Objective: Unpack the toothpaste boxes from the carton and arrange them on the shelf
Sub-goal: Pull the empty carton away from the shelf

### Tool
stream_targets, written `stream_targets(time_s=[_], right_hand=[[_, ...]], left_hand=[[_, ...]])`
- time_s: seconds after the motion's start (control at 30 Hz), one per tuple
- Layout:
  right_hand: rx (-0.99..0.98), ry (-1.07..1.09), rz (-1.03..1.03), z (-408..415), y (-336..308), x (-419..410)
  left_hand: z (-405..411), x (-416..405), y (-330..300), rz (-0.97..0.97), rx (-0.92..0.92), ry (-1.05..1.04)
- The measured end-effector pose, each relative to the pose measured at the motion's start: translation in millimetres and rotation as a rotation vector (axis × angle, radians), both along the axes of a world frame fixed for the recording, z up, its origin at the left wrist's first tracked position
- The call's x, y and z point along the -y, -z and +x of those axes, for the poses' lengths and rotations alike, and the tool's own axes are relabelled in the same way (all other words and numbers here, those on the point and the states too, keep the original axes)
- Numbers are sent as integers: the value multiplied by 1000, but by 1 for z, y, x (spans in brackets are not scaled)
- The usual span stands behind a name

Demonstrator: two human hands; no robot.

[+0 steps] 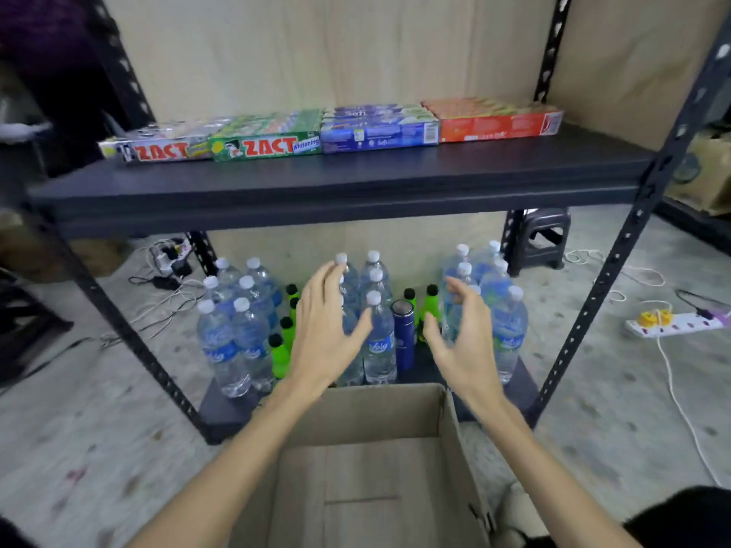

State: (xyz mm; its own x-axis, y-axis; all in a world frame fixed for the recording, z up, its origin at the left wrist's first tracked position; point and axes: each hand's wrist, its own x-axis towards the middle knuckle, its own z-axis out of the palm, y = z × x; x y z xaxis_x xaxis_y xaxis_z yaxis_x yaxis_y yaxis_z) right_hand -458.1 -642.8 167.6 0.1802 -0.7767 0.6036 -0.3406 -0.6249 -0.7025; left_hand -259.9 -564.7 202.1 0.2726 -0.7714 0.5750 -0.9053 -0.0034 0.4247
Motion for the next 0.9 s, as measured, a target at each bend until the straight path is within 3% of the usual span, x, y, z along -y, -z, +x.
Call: stream_targets(time_s=[0.27,0.43,0.53,0.67,0.77,0.83,0.9], right_hand=[[-117,-36,355,-3,120,-32],[-395,-45,417,-28,188,-47],[-570,25,438,-47,216,-51],[-583,12,572,-68,233,-50],[-582,-33,673,-71,235,-59],[-641,6,675,-68,236,-63],[-675,36,667,-65,236,-60]], left_hand=[[39,-64,132,341,-328,-131],[67,-105,200,428,-340,-182],[83,-120,215,349,-375,-200],[103,-145,233,449,-404,-335],[121,-166,255,541,-613,-528],[129,-171,268,534,-821,-432],[127,-169,274,561,-917,-277]])
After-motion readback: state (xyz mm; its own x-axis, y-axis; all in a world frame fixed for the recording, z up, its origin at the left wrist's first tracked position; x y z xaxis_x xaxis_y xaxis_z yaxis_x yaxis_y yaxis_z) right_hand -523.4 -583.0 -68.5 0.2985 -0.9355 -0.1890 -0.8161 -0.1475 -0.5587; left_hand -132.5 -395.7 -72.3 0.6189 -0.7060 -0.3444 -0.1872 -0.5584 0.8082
